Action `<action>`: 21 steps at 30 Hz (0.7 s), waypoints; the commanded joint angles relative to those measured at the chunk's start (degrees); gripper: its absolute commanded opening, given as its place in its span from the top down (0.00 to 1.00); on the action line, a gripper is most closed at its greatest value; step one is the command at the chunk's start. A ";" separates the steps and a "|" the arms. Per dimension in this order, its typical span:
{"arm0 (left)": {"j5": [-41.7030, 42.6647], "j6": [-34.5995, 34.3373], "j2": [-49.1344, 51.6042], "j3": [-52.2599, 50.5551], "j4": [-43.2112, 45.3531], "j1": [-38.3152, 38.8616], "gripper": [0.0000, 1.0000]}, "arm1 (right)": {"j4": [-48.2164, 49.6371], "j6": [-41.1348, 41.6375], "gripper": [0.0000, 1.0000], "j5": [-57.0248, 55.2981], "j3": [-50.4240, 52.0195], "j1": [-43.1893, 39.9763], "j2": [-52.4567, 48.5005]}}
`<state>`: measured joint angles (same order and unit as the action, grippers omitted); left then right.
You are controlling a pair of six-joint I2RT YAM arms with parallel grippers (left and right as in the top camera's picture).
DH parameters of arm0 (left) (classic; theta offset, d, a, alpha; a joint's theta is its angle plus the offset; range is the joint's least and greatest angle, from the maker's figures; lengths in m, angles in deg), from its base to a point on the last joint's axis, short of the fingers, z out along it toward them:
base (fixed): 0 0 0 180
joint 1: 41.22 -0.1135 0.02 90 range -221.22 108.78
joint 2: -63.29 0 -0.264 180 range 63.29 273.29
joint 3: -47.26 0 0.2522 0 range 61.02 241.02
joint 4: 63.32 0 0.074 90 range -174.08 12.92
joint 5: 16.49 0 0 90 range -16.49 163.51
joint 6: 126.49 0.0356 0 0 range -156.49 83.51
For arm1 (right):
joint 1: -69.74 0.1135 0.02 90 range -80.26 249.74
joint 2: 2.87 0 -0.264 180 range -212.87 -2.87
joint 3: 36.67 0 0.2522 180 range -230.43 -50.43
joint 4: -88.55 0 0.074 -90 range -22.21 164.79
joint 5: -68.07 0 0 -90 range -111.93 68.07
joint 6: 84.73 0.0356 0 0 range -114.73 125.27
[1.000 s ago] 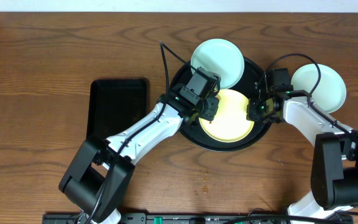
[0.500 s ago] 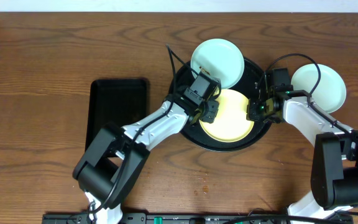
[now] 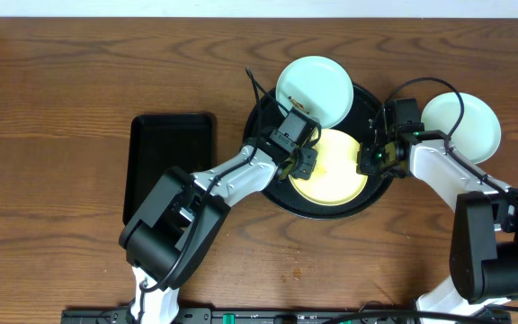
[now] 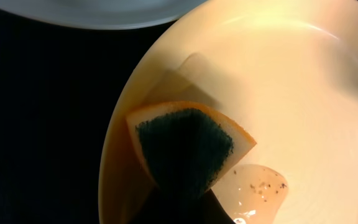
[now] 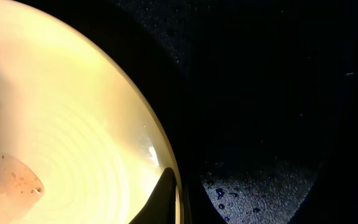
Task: Clean dirty plates on tray and stack at the side
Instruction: 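Scrub the yellow plate with the sponge in the left gripper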
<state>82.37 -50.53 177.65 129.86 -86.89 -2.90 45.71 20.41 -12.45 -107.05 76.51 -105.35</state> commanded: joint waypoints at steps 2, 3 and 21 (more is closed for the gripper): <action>-0.26 -3.19 3.63 -0.66 -1.88 -0.02 0.92 | -0.44 1.33 0.99 -0.42 1.20 1.20 -1.68; -0.26 -3.78 3.63 -0.66 -2.16 0.11 0.92 | -0.42 1.33 0.99 -0.42 1.20 1.20 -1.68; 7.10 -3.87 6.97 -0.61 -2.25 3.26 0.93 | -0.31 1.33 0.99 -0.42 1.20 1.20 -1.68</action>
<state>82.91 -53.46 179.16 131.70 -87.74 -1.19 45.73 20.41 -12.45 -107.05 76.53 -105.35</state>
